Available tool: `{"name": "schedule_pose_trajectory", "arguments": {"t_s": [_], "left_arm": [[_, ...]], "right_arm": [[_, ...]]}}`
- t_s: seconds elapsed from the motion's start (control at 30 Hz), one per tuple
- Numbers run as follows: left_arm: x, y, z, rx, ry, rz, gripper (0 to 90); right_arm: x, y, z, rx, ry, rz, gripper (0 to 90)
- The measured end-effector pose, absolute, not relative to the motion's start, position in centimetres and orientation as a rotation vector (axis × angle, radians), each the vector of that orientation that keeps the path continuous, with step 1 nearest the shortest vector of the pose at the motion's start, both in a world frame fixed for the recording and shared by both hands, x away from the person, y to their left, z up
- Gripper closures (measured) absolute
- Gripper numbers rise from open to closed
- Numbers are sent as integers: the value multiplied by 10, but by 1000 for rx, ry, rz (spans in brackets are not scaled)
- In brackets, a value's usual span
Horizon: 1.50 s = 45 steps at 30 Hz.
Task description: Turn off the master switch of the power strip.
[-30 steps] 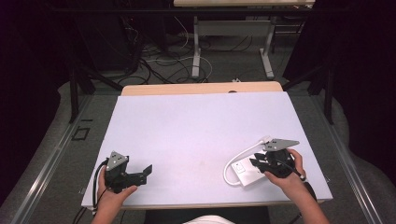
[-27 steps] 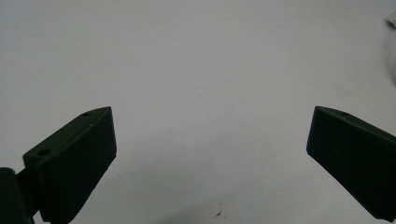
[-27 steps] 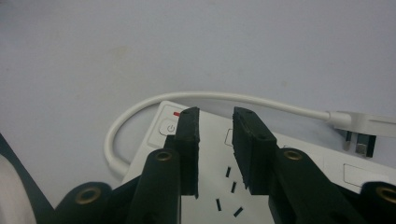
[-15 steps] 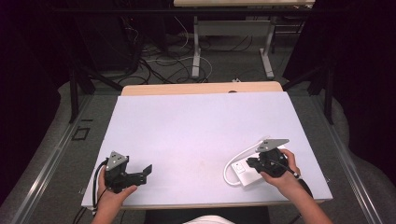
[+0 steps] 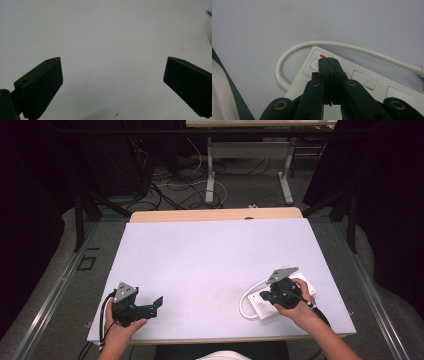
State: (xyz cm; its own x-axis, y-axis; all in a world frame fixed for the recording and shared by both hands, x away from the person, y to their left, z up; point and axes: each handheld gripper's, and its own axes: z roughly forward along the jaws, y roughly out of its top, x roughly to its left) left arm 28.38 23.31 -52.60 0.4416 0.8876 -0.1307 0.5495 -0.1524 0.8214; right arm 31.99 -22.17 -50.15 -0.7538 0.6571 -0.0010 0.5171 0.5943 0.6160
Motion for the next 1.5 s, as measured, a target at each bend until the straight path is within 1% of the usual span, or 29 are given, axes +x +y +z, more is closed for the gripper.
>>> {"name": "schedule_pose_trajectory", "arguments": {"t_s": [0.77,1.5], "left_arm": [[284,233,-526,1837,1223,491,32],[283,232,-526,1839,1227,489,32]], "right_arm": [[334,-200,-514,909,2692,813,900],[335,-198,-516,891,2708,807,900]]}}
